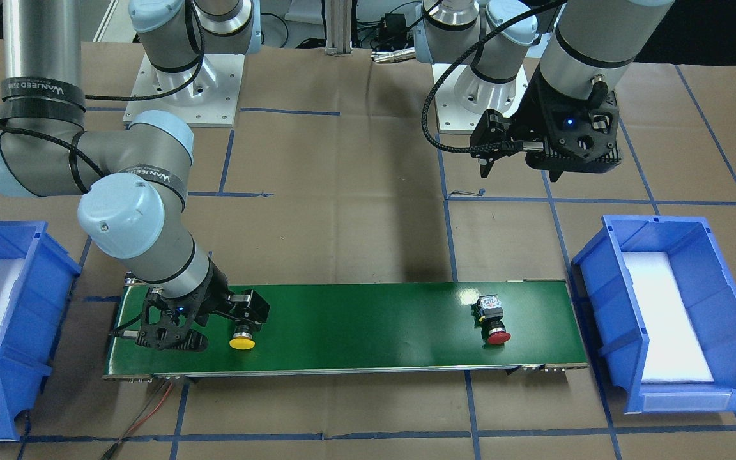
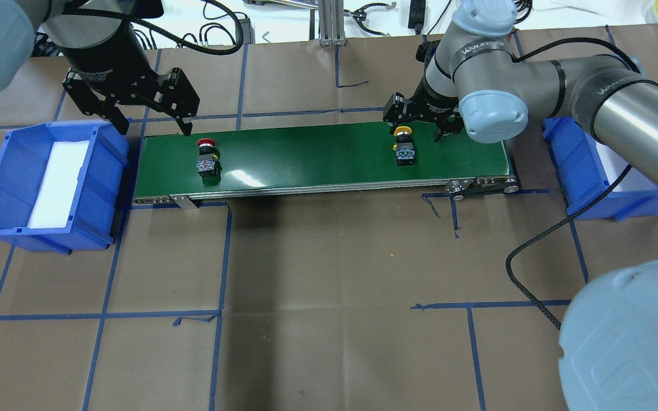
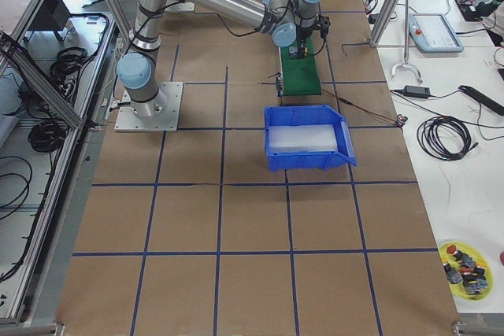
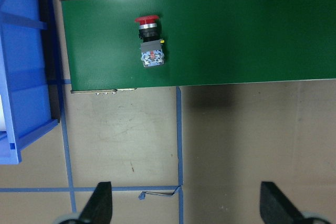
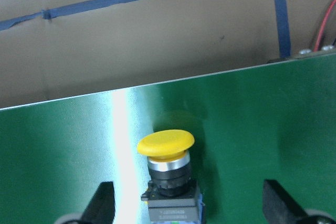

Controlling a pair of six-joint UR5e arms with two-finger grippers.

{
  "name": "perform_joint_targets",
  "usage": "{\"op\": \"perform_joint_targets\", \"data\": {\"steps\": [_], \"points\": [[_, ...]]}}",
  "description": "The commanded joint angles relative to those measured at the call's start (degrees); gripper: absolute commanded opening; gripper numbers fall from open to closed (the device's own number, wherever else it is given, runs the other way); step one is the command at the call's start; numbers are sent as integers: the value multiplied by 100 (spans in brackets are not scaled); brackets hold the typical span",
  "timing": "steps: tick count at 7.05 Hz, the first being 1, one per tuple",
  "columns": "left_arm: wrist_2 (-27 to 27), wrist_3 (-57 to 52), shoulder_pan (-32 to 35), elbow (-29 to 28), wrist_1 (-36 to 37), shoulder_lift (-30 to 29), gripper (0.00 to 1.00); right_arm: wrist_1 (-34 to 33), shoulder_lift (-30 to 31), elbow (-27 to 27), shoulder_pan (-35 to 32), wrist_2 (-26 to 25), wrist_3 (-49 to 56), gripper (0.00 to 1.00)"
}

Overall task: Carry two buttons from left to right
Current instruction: 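Lower the right gripper onto the yellow button and grasp it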

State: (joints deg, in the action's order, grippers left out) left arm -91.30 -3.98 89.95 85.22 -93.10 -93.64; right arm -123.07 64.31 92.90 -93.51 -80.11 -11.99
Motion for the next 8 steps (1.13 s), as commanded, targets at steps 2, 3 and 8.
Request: {"op": "perform_joint_targets", "data": {"steps": [2,3,8], "points": [[7,-51,-127,258,371,39,99,29,-137,35,-18,-398,66,95],[7,-59,-127,258,380,39,99,81,-138,44,-18,-575,83,82],[7,-59,-118,249,530,48,99,1377,-24,-665,0,-1085,890,3]]}}
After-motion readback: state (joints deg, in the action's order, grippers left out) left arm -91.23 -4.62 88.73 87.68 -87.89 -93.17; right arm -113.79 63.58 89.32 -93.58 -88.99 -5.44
